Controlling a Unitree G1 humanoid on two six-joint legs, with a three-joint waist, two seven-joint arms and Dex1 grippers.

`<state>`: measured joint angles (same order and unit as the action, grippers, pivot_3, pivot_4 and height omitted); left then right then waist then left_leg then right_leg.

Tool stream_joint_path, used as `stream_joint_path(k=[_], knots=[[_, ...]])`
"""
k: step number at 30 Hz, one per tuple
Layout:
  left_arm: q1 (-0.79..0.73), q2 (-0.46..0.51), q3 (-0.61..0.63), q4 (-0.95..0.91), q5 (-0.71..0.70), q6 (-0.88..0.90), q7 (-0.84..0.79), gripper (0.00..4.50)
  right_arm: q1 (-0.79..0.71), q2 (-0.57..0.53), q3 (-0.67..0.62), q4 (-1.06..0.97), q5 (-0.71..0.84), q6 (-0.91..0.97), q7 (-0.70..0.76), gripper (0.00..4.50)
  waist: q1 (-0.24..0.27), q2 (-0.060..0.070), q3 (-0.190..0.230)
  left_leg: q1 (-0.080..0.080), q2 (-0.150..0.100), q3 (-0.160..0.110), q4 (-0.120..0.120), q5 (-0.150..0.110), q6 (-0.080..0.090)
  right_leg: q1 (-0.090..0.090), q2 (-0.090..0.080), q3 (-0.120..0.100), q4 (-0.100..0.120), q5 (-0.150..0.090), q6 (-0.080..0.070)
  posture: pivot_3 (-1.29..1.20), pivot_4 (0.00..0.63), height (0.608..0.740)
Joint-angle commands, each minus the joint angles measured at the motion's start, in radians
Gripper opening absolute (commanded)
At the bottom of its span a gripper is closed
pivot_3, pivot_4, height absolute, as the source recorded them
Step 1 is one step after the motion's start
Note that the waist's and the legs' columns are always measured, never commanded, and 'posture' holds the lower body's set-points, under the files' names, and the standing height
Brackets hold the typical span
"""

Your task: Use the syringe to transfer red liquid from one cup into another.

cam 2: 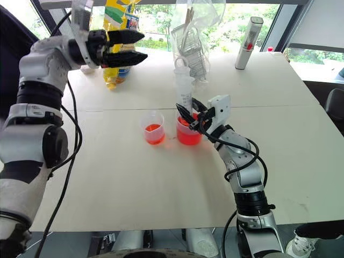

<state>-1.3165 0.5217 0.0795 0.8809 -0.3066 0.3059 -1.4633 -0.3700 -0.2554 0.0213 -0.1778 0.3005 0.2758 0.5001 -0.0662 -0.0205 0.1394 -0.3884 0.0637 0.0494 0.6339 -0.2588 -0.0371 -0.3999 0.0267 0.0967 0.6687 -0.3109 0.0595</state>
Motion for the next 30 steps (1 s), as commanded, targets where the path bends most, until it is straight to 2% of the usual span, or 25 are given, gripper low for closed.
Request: stream_joint_path(k=[1, 6, 11, 19, 25, 30], knots=[[0.026, 0.051, 0.005, -0.097, -0.002, 0.018, 0.008, 4.46, -0.108, -0.030, -0.057, -0.136, 0.053, 0.072, -0.031, 1.39, -0.002, 0.000, 0.000, 0.000, 0.000, 0.000, 0.000, 0.000, 0.000, 0.000, 0.000, 0.000, 0.000, 0.000, 0.000, 0.00, 0.150, 0.739], [0.056, 0.069, 0.016, -0.148, -0.019, 0.041, 0.042, 4.46, -0.262, -0.041, -0.062, -0.206, 0.125, 0.193, -0.048, 1.39, -0.001, 0.000, 0.000, -0.001, 0.001, -0.001, 0.000, 0.000, 0.000, -0.003, 0.000, 0.001, 0.002, 0.000, 0.000, 0.00, 0.150, 0.739], [0.062, 0.085, 0.031, -0.180, -0.037, 0.056, 0.068, 4.46, -0.358, 0.048, -0.024, -0.163, 0.174, 0.232, -0.062, 1.39, -0.003, 0.000, 0.000, -0.001, 0.001, -0.002, -0.001, 0.000, 0.000, -0.003, 0.000, 0.001, 0.002, 0.000, 0.000, 0.00, 0.150, 0.739], [0.087, 0.177, 0.046, -0.309, -0.088, 0.164, 0.054, 4.46, -0.297, 0.173, 0.096, 0.058, 0.078, 0.023, 0.003, 1.39, -0.004, 0.000, 0.000, -0.001, 0.001, -0.001, 0.000, 0.000, 0.000, -0.003, -0.001, 0.001, 0.002, 0.000, 0.000, 0.00, 0.150, 0.739], [0.115, 0.225, 0.042, -0.387, -0.124, 0.220, 0.040, 4.46, -0.229, 0.195, 0.135, 0.180, 0.016, -0.102, 0.048, 1.39, -0.002, 0.000, 0.000, -0.001, 0.001, -0.001, 0.000, 0.000, 0.000, -0.003, -0.001, 0.000, 0.002, 0.000, 0.000, 0.00, 0.150, 0.739], [0.107, 0.211, 0.041, -0.415, -0.163, 0.271, 0.037, 4.46, -0.200, 0.198, 0.150, 0.192, -0.005, -0.128, 0.062, 1.39, -0.003, 0.000, 0.000, -0.001, 0.001, -0.001, 0.000, 0.000, 0.000, -0.003, -0.001, 0.000, 0.002, 0.000, 0.000, 0.00, 0.150, 0.739]])
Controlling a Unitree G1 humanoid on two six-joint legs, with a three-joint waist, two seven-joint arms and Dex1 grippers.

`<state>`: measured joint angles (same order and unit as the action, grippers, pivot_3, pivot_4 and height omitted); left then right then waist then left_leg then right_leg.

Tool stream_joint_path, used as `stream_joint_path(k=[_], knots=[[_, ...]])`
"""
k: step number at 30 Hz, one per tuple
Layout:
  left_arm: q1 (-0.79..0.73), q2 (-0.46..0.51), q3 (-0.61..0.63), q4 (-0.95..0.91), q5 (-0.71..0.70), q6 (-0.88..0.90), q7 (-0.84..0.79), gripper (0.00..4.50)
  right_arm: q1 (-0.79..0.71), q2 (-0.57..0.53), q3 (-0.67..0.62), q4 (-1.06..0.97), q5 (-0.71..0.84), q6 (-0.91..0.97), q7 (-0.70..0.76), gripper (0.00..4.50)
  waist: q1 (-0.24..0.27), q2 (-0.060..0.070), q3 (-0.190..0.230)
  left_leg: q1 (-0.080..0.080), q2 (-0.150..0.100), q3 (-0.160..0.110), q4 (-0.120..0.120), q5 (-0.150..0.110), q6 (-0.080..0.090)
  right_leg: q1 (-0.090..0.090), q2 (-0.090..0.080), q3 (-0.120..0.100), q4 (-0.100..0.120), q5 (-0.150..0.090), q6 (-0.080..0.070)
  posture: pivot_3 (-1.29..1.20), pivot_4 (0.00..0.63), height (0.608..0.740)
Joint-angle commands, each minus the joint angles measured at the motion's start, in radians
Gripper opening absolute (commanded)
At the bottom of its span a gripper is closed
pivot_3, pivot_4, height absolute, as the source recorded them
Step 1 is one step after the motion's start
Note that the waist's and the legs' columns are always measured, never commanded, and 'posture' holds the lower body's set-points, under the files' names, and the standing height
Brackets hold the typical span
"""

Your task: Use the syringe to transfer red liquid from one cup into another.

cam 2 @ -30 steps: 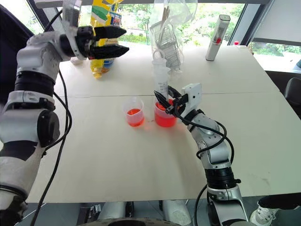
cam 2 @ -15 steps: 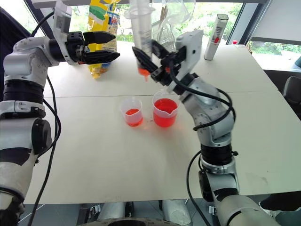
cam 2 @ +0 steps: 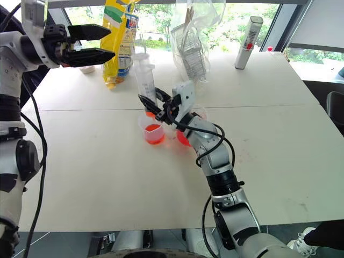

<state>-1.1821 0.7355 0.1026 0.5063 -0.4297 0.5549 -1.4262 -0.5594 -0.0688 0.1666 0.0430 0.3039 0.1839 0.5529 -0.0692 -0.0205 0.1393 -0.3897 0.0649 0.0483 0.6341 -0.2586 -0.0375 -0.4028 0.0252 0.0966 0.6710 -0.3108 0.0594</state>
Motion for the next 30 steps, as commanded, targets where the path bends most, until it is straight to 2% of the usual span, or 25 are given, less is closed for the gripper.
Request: stream_joint_path(k=[1, 12, 15, 22, 30], knots=[[-0.031, -0.015, 0.013, -0.040, -0.041, 0.020, 0.005, 4.46, -0.009, 0.012, 0.005, -0.027, -0.012, -0.038, 0.010, 1.39, 0.000, 0.000, 0.000, 0.000, 0.000, 0.000, 0.000, 0.000, 0.000, 0.000, 0.000, 0.000, 0.000, 0.000, 0.000, 0.00, 0.150, 0.739], [-0.048, -0.138, -0.023, 0.039, -0.015, -0.019, 0.042, 4.46, -0.004, 0.010, 0.013, -0.033, -0.033, -0.042, 0.010, 1.39, -0.001, 0.000, 0.000, 0.000, 0.000, 0.000, 0.000, 0.000, 0.000, 0.000, 0.000, 0.000, 0.000, 0.000, 0.000, 0.00, 0.150, 0.739], [-0.056, -0.153, -0.025, 0.058, -0.015, -0.029, 0.047, 3.65, -0.002, 0.008, 0.015, -0.037, -0.037, -0.041, 0.009, 1.39, 0.000, 0.000, 0.000, 0.000, 0.000, 0.000, 0.000, 0.000, 0.000, 0.000, 0.000, 0.000, 0.000, 0.000, 0.000, 0.00, 0.150, 0.739], [-0.055, -0.161, -0.029, 0.062, -0.024, -0.023, 0.038, 0.17, -0.001, 0.007, 0.013, -0.043, -0.045, -0.039, 0.010, 1.39, 0.000, 0.000, 0.000, 0.000, 0.000, 0.000, 0.000, 0.000, 0.000, 0.000, 0.000, 0.000, 0.000, 0.000, 0.000, 0.00, 0.150, 0.739], [0.014, -0.155, -0.087, -0.025, -0.014, -0.017, -0.021, 0.07, -0.034, 0.007, -0.006, -0.078, -0.032, -0.008, 0.001, 1.39, -0.001, 0.000, 0.000, 0.000, 0.000, 0.000, 0.000, 0.000, 0.000, 0.000, 0.001, 0.000, 0.000, 0.000, 0.000, 0.00, 0.150, 0.739]])
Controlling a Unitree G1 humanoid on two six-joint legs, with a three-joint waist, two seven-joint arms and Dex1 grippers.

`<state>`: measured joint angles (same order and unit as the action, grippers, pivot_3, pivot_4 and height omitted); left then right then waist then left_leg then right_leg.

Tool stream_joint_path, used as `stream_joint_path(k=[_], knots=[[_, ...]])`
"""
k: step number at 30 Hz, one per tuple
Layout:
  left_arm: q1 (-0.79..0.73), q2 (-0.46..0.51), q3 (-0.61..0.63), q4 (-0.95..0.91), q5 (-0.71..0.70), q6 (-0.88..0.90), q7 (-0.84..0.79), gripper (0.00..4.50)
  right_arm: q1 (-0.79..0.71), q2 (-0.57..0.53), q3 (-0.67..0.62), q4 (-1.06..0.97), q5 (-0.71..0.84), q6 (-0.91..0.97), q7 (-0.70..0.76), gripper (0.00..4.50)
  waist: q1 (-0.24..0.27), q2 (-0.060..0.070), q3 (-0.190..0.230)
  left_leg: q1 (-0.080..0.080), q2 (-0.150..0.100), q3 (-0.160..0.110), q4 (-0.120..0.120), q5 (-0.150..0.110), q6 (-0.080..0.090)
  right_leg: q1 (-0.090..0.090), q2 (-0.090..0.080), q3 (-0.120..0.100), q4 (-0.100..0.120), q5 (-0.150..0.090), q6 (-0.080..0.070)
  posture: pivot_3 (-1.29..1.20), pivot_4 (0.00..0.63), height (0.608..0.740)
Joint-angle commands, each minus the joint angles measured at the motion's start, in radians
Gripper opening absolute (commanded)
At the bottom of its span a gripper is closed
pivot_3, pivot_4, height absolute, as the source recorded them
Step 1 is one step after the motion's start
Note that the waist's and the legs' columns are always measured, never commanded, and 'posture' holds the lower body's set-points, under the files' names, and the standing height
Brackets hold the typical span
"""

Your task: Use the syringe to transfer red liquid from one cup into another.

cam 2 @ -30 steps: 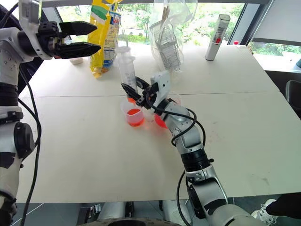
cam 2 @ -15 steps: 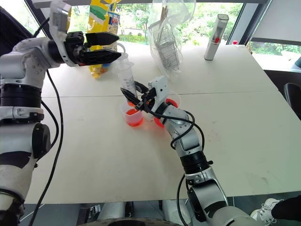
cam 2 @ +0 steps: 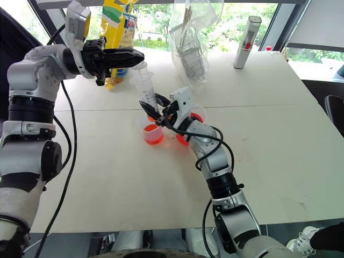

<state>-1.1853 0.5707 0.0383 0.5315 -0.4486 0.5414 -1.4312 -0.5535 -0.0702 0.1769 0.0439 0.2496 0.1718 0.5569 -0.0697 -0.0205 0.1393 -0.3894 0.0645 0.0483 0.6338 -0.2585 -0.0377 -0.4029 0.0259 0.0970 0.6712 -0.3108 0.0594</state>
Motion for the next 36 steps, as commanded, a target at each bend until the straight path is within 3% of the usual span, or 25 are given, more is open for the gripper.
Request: stream_joint_path(k=[1, 30, 34, 36], knots=[[0.025, 0.007, -0.025, -0.058, 0.005, -0.004, -0.016, 0.07, -0.049, 0.010, -0.022, -0.087, 0.027, 0.013, -0.007, 1.39, 0.000, 0.000, 0.000, 0.000, 0.000, 0.000, 0.000, 0.000, 0.000, 0.000, 0.000, 0.000, 0.000, 0.000, 0.000, 0.00, 0.150, 0.739], [0.145, -0.010, -0.054, -0.135, 0.012, -0.007, 0.029, 0.07, -0.130, -0.009, -0.096, -0.239, 0.105, 0.261, -0.044, 1.39, 0.000, 0.000, 0.000, 0.000, 0.000, 0.000, 0.000, 0.000, 0.000, 0.000, 0.000, 0.001, 0.000, 0.000, 0.000, 0.00, 0.150, 0.739], [0.121, -0.004, -0.022, -0.133, -0.013, 0.027, 0.053, 1.58, -0.104, -0.008, -0.076, -0.233, 0.100, 0.257, -0.036, 1.39, 0.000, 0.000, 0.000, 0.000, 0.000, 0.000, 0.000, 0.000, 0.000, 0.000, 0.000, 0.001, 0.000, 0.000, 0.000, 0.00, 0.150, 0.739], [0.116, -0.003, -0.010, -0.140, -0.024, 0.037, 0.066, 2.58, -0.091, -0.006, -0.063, -0.233, 0.100, 0.256, -0.030, 1.39, 0.000, 0.000, 0.000, 0.000, 0.000, 0.000, 0.000, 0.000, 0.000, 0.000, 0.000, 0.001, 0.000, 0.000, 0.000, 0.00, 0.150, 0.739]])
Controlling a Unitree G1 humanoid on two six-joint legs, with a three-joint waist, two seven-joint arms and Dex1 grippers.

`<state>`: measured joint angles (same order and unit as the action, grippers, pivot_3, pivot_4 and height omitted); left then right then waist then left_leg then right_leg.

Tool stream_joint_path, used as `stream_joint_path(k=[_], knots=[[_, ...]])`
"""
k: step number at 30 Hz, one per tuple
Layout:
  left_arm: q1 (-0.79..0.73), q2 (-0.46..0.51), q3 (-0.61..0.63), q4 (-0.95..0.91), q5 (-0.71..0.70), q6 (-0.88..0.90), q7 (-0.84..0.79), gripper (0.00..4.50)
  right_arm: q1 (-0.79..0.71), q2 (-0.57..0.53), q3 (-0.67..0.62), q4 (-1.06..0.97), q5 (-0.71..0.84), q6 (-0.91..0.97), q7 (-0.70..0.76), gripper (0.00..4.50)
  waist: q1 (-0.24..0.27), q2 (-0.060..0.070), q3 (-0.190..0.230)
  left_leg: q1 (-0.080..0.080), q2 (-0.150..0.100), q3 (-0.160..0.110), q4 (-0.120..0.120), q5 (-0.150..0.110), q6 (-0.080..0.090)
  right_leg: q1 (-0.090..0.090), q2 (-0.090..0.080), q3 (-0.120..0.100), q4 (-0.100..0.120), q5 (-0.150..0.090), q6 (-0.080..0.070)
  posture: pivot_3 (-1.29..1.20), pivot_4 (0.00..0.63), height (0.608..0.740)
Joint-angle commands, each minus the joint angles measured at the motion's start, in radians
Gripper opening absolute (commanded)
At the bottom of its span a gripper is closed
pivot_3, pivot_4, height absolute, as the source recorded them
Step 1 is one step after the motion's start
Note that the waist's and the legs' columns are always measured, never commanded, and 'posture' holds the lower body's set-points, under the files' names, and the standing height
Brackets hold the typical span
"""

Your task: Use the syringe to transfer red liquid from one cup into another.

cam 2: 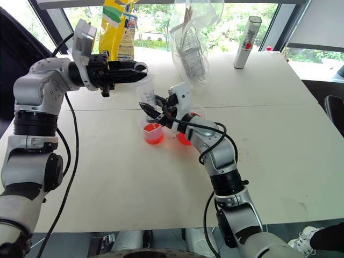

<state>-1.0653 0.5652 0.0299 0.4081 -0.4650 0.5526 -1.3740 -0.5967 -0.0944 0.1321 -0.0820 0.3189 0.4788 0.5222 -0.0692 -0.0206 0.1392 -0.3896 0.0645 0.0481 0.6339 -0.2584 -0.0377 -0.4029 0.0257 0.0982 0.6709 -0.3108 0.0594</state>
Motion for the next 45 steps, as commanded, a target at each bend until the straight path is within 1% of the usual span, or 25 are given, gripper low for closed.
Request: stream_joint_path(k=[1, 4, 7, 9, 13, 16, 21, 25, 28, 29, 32, 34, 38, 42, 45], knots=[[-0.006, 0.002, 0.006, -0.021, -0.014, 0.030, 0.018, 3.07, -0.042, 0.019, -0.014, -0.107, 0.032, -0.050, 0.007, 1.39, 0.000, 0.000, 0.000, 0.000, 0.000, 0.000, 0.000, 0.000, 0.000, 0.000, 0.000, 0.000, 0.000, 0.000, 0.000, 0.00, 0.150, 0.739], [-0.021, 0.000, 0.044, -0.028, -0.043, 0.052, 0.052, 4.44, -0.028, 0.024, -0.001, -0.104, 0.032, -0.049, 0.011, 1.39, -0.001, 0.000, 0.000, 0.000, 0.000, 0.000, 0.000, 0.000, 0.000, 0.000, 0.000, 0.000, 0.000, 0.000, 0.000, 0.00, 0.150, 0.739], [-0.031, 0.018, 0.081, -0.031, -0.070, 0.072, 0.077, 4.44, -0.019, 0.026, 0.008, -0.095, 0.028, -0.052, 0.013, 1.39, 0.000, 0.000, 0.000, 0.000, 0.000, 0.000, 0.000, 0.000, 0.000, 0.000, 0.000, 0.000, 0.000, 0.000, 0.000, 0.00, 0.150, 0.739], [-0.013, 0.046, 0.098, -0.049, -0.078, 0.082, 0.084, 4.44, -0.013, 0.024, 0.010, -0.090, 0.026, -0.052, 0.012, 1.39, 0.000, 0.000, 0.000, 0.000, 0.000, 0.000, 0.000, 0.000, 0.000, 0.000, 0.000, 0.000, 0.000, 0.000, 0.000, 0.00, 0.150, 0.739], [0.078, 0.111, 0.112, -0.125, -0.090, 0.106, 0.088, 4.44, -0.015, 0.019, -0.009, -0.090, 0.033, -0.024, -0.010, 1.39, -0.004, 0.000, 0.000, 0.001, 0.001, 0.001, -0.001, 0.000, 0.000, -0.001, -0.001, 0.000, 0.000, 0.000, 0.000, 0.00, 0.150, 0.739], [0.163, 0.145, 0.108, -0.177, -0.084, 0.093, 0.090, 4.44, -0.045, -0.006, -0.048, -0.112, 0.049, 0.042, -0.040, 1.39, 0.001, 0.000, 0.000, 0.001, 0.002, 0.000, -0.001, 0.000, 0.000, -0.001, -0.001, 0.000, 0.000, 0.000, 0.000, 0.00, 0.150, 0.739], [0.275, 0.171, 0.081, -0.237, -0.051, 0.034, 0.085, 4.44, -0.158, -0.084, -0.141, -0.141, 0.099, 0.216, -0.098, 1.39, 0.003, 0.000, 0.000, -0.001, 0.000, 0.000, 0.000, 0.000, -0.001, 0.000, -0.005, 0.000, 0.000, 0.000, 0.000, 0.00, 0.150, 0.739], [0.323, 0.146, 0.060, -0.273, -0.052, 0.015, 0.100, 4.44, -0.327, -0.206, -0.269, -0.120, 0.156, 0.427, -0.154, 1.39, 0.008, 0.000, 0.000, -0.001, 0.000, 0.000, -0.001, 0.000, -0.001, 0.000, -0.005, 0.000, -0.001, 0.000, 0.000, 0.00, 0.150, 0.739], [0.373, 0.117, 0.029, -0.311, -0.042, -0.008, 0.104, 4.44, -0.459, -0.367, -0.339, -0.070, 0.188, 0.704, -0.165, 1.39, 0.013, 0.000, 0.000, -0.001, 0.000, 0.001, -0.002, 0.000, -0.001, -0.001, -0.005, 0.000, -0.002, 0.000, 0.000, 0.00, 0.150, 0.739], [0.384, 0.112, 0.023, -0.319, -0.041, -0.014, 0.106, 4.44, -0.484, -0.401, -0.350, -0.057, 0.199, 0.775, -0.165, 1.39, 0.015, 0.000, 0.000, -0.001, 0.000, 0.001, -0.003, 0.000, -0.001, -0.001, -0.005, 0.000, -0.003, 0.000, 0.000, 0.00, 0.150, 0.739], [0.410, 0.105, 0.013, -0.337, -0.039, -0.026, 0.113, 4.44, -0.525, -0.529, -0.316, 0.003, 0.193, 1.002, -0.153, 1.39, 0.017, 0.000, 0.000, -0.001, 0.001, 0.001, -0.004, 0.000, 0.000, -0.001, -0.005, 0.001, -0.005, 0.000, 0.000, 0.00, 0.150, 0.739], [0.428, 0.107, 0.006, -0.349, -0.036, -0.034, 0.115, 4.44, -0.520, -0.594, -0.264, 0.052, 0.202, 1.109, -0.134, 1.39, 0.014, 0.000, 0.000, -0.001, 0.001, 0.002, -0.005, 0.000, 0.000, -0.002, -0.004, 0.002, -0.005, 0.000, -0.001, 0.00, 0.150, 0.739], [0.449, 0.110, 0.004, -0.378, -0.044, -0.032, 0.124, 4.44, -0.441, -0.651, -0.205, 0.135, 0.238, 1.136, -0.122, 1.39, 0.008, 0.000, 0.000, -0.001, 0.000, 0.003, -0.004, 0.000, 0.000, -0.002, -0.004, 0.003, -0.005, 0.000, -0.001, 0.00, 0.150, 0.739], [0.466, 0.114, 0.007, -0.416, -0.054, -0.017, 0.136, 4.44, -0.377, -0.642, -0.193, 0.187, 0.247, 1.136, -0.127, 1.39, 0.002, 0.000, 0.000, -0.001, 0.000, 0.003, -0.004, 0.000, 0.000, -0.002, -0.004, 0.003, -0.005, 0.000, 0.000, 0.00, 0.150, 0.739], [0.476, 0.120, 0.009, -0.457, -0.066, 0.009, 0.149, 4.44, -0.321, -0.603, -0.185, 0.263, 0.197, 1.111, -0.140, 1.39, 0.000, 0.000, 0.000, -0.001, 0.000, 0.003, -0.004, 0.000, 0.000, -0.002, -0.004, 0.003, -0.005, 0.000, 0.000, 0.00, 0.150, 0.739]])
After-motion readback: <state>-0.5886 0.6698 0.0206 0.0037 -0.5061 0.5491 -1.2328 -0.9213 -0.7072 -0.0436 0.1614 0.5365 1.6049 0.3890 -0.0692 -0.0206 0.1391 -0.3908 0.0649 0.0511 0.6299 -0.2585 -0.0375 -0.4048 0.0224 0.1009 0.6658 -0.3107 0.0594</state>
